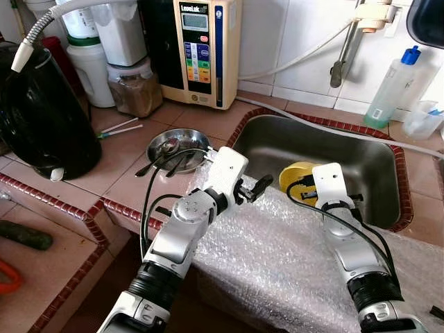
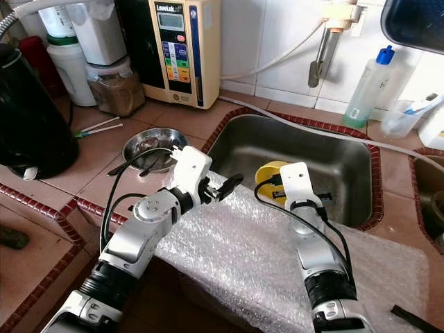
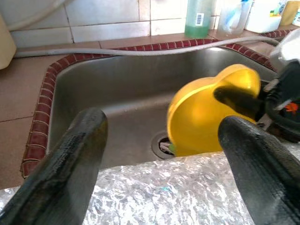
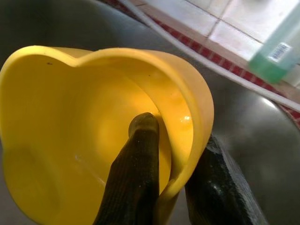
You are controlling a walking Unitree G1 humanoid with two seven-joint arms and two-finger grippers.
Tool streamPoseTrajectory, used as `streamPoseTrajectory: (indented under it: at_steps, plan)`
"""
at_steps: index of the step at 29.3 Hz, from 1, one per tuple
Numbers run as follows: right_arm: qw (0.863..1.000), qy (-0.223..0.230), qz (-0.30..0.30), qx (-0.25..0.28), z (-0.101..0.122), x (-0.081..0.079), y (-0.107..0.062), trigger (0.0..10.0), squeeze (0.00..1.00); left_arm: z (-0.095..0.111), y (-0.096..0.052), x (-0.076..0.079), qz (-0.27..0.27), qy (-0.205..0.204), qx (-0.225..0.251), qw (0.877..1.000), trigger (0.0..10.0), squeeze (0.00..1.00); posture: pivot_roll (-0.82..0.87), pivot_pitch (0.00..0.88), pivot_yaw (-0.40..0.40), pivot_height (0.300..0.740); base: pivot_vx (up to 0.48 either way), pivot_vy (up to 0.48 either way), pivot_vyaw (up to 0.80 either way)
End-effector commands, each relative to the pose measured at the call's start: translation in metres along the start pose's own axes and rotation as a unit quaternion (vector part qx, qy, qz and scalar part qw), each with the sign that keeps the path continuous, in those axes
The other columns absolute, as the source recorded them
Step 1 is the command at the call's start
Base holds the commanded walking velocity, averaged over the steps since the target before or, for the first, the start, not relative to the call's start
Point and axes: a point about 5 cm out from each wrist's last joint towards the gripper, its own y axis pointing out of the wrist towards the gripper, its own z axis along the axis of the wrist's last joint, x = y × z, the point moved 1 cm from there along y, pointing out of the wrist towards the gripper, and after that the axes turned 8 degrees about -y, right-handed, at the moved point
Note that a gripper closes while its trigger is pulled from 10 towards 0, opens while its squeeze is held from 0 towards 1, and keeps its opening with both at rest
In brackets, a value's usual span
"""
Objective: Kitchen organization
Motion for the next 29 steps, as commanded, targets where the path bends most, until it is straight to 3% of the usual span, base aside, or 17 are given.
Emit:
streamPoseTrajectory:
  at_steps: [1,2,3,4,18,22,25,29]
  plan:
    - [1.000,0.005,0.019,0.012,0.007,-0.007,0.003,0.0,0.00,0.001,-0.001,0.002,-0.005,0.010,-0.005,1.000,10.0,1.00,0.01,0.000,0.024,0.740,0.000,0.000,0.00]
    - [1.000,0.003,0.020,0.013,0.008,-0.008,0.004,4.5,0.05,0.001,-0.001,0.003,-0.006,0.011,-0.005,1.000,10.0,1.00,0.01,0.000,0.024,0.740,0.000,0.000,0.00]
    - [1.000,0.002,0.020,0.013,0.008,-0.009,0.005,4.5,0.05,0.001,-0.001,0.003,-0.006,0.012,-0.005,1.000,10.0,1.00,0.01,0.000,0.024,0.740,0.000,0.000,0.00]
    - [1.000,0.006,0.019,0.012,0.009,-0.010,0.006,10.0,1.00,0.001,0.000,0.004,-0.007,0.011,-0.006,1.000,10.0,1.00,0.01,0.000,0.022,0.740,0.000,0.000,0.00]
    - [0.999,0.019,0.028,0.019,0.019,-0.016,0.013,10.0,1.00,-0.003,-0.003,-0.002,0.013,0.019,-0.018,1.000,10.0,1.00,0.02,0.000,0.022,0.740,0.000,0.000,0.00]
    - [0.997,0.048,0.041,0.040,0.026,-0.017,0.013,10.0,1.00,-0.001,-0.002,-0.002,0.012,0.021,-0.016,1.000,10.0,1.00,0.02,0.000,0.025,0.740,0.000,0.000,0.00]
    - [0.992,0.091,0.072,0.040,0.031,-0.025,0.013,10.0,1.00,0.000,-0.002,-0.003,0.013,0.023,-0.015,1.000,10.0,1.00,0.02,0.000,0.026,0.740,0.000,0.000,0.00]
    - [0.985,0.114,0.115,0.050,0.035,-0.035,0.012,10.0,1.00,0.001,-0.002,-0.005,0.014,0.027,-0.016,0.999,10.0,1.00,0.03,0.000,0.031,0.740,0.000,0.000,0.00]
